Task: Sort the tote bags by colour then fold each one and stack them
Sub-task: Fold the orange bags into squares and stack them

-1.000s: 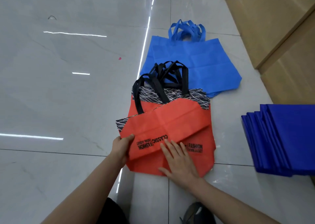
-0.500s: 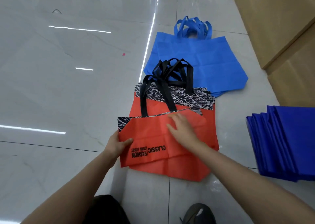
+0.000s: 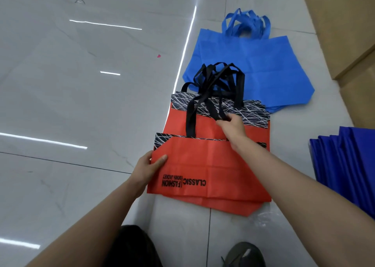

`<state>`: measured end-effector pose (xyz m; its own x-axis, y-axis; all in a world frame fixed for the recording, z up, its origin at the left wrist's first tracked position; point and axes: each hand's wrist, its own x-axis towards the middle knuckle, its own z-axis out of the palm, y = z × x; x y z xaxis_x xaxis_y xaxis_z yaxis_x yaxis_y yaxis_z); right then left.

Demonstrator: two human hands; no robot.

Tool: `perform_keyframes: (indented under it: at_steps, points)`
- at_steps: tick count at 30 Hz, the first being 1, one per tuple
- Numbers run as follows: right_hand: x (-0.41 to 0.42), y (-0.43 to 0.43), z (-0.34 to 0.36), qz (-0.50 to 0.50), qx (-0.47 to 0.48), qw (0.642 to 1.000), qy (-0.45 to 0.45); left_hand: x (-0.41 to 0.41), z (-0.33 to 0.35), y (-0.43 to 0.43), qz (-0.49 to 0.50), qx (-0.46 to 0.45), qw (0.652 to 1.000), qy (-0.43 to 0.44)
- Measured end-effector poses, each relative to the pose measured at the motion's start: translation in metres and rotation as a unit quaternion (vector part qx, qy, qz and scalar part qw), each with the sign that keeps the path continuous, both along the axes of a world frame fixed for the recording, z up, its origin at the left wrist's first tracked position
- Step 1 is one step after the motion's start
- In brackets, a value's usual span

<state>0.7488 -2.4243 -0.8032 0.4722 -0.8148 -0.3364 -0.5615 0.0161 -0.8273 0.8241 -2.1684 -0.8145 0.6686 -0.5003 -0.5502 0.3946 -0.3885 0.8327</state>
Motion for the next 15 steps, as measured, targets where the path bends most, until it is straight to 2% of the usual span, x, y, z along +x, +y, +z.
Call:
perform_keyframes:
  at_steps: [4,6,8,10,12,15]
  points:
    - [-0.012,0.009,0.031,0.074,-0.031,0.983,-0.163,-0.002,0.0,-0.003,0.031,-0.01,0.999,-0.002]
    - [-0.027,0.021,0.039,0.129,-0.097,0.971,-0.175,-0.004,-0.001,-0.005,0.057,-0.01,0.998,-0.008]
    - [-0.047,0.036,0.034,0.219,-0.263,0.93,-0.133,-0.005,-0.004,-0.007,0.093,-0.015,0.996,-0.002]
    - [-0.07,0.055,0.015,0.317,-0.399,0.858,-0.064,-0.006,-0.007,-0.009,0.133,-0.025,0.991,0.021]
    - [-0.092,0.077,-0.01,0.379,-0.451,0.808,0.009,-0.006,-0.009,-0.013,0.17,-0.036,0.984,0.044]
    - [-0.115,0.103,-0.038,0.379,-0.446,0.803,0.11,-0.009,-0.009,-0.019,0.193,-0.061,0.976,0.075]
